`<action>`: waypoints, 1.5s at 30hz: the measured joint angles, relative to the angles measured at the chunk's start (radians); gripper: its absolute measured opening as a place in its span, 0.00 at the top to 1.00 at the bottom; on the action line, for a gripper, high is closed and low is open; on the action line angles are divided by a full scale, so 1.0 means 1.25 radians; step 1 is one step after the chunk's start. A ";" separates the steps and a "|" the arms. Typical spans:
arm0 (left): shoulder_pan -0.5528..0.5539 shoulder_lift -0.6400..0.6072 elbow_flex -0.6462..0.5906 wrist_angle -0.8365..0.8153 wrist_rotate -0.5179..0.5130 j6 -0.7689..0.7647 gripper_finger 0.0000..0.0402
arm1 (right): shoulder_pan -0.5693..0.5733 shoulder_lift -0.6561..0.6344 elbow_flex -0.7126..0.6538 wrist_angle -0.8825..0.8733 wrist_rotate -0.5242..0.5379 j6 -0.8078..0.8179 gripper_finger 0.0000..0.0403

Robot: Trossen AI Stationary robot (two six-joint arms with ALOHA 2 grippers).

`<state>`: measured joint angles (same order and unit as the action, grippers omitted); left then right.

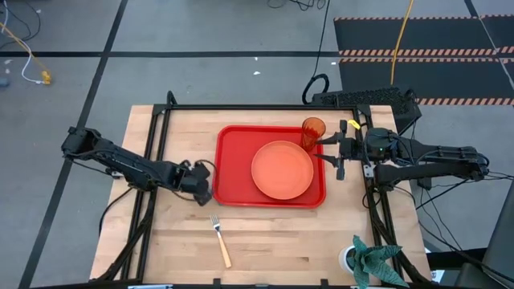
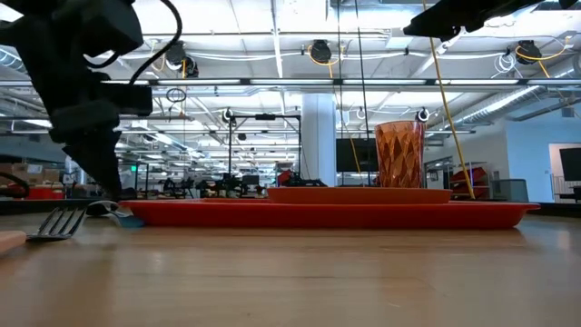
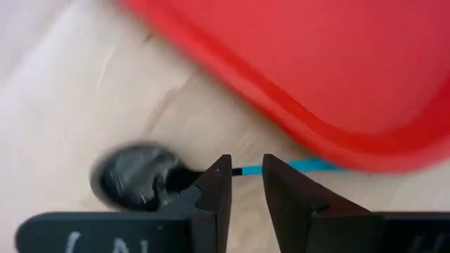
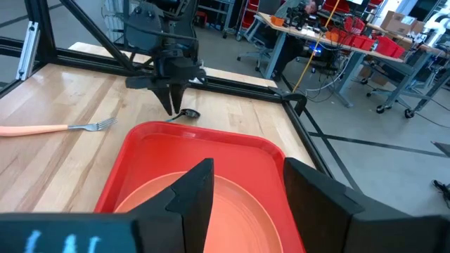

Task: Pick and place plate/cup/fork/spoon on tray
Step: Put the blue spoon on the red tray to the left of the orange plate

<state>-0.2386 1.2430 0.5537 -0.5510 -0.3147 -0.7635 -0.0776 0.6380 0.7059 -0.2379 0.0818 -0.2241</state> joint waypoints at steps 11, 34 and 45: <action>0.000 -0.001 -0.001 -0.034 0.044 0.425 0.77 | 0.000 0.000 0.000 0.000 0.000 -0.001 0.59; 0.014 0.028 -0.075 -0.098 -0.099 0.231 0.77 | 0.000 0.000 0.000 -0.006 0.000 -0.001 0.59; 0.020 0.037 -0.039 -0.091 -0.353 0.236 0.77 | 0.000 0.000 0.000 -0.010 0.001 -0.002 0.59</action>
<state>-0.2142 1.2887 0.5054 -0.6644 -0.7553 -0.4690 -0.0776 0.6380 0.7055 -0.2508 0.0826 -0.2266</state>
